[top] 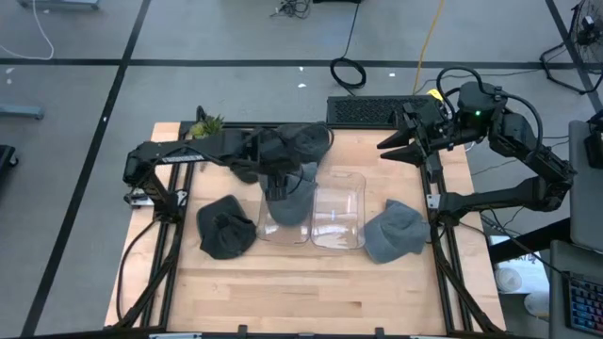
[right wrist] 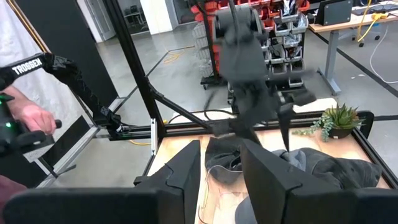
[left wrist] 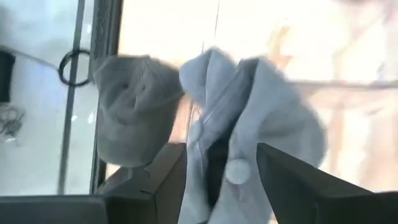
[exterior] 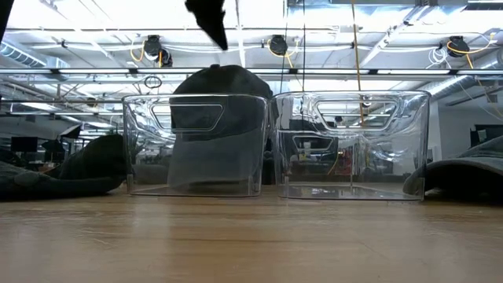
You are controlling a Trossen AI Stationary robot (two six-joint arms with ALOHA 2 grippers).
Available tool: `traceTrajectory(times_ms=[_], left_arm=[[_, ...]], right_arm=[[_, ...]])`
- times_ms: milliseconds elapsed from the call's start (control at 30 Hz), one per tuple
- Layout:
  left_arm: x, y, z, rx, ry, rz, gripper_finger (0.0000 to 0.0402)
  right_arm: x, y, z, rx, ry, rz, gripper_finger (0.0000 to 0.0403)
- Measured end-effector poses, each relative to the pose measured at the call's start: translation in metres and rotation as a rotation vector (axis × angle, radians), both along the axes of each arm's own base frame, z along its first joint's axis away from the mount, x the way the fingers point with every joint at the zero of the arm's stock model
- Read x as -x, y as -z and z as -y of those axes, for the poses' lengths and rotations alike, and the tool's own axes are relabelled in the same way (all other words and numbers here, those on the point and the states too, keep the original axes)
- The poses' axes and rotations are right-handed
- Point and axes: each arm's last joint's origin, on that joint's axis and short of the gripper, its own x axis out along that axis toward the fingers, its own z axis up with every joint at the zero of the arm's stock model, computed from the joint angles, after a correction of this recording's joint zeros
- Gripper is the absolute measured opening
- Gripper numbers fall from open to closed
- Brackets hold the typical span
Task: Pick & Place hat
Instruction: Put the bottom gray cap into the left transparent bin
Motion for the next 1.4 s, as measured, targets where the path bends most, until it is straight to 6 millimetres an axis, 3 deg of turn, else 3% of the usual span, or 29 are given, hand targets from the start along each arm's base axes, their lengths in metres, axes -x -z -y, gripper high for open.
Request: traceTrajectory(times_ms=[167, 500, 800, 967, 1133, 1400], left_arm=[[0.003, -0.007, 0.011, 0.12, 0.086, 0.029, 0.0173], [0.0, 0.011, 0.019, 0.178, 0.123, -0.027, 0.0011], [-0.001, 0.054, 0.01, 0.178, 0.105, -0.12, 0.0004], [-0.005, 0.057, -0.001, 0.134, 0.092, -0.076, 0.0003], [-0.006, 0.063, -0.025, 0.1, 0.042, -0.05, 0.0002], [-0.007, 0.093, -0.045, 0.072, -0.02, -0.003, 0.0001]], right_arm=[[0.0, 0.0, 0.0, 0.0, 0.0, 0.0, 0.0102], [-0.001, -0.003, 0.0, 0.01, 0.0, 0.031, 0.0102], [-0.001, -0.003, 0.0, 0.011, 0.0, 0.034, 0.0102], [-0.002, -0.003, 0.001, 0.01, 0.003, 0.031, 0.0102], [-0.004, -0.002, 0.001, -0.007, 0.005, 0.022, 0.0098], [-0.007, -0.001, 0.002, -0.02, 0.003, 0.011, 0.0094]])
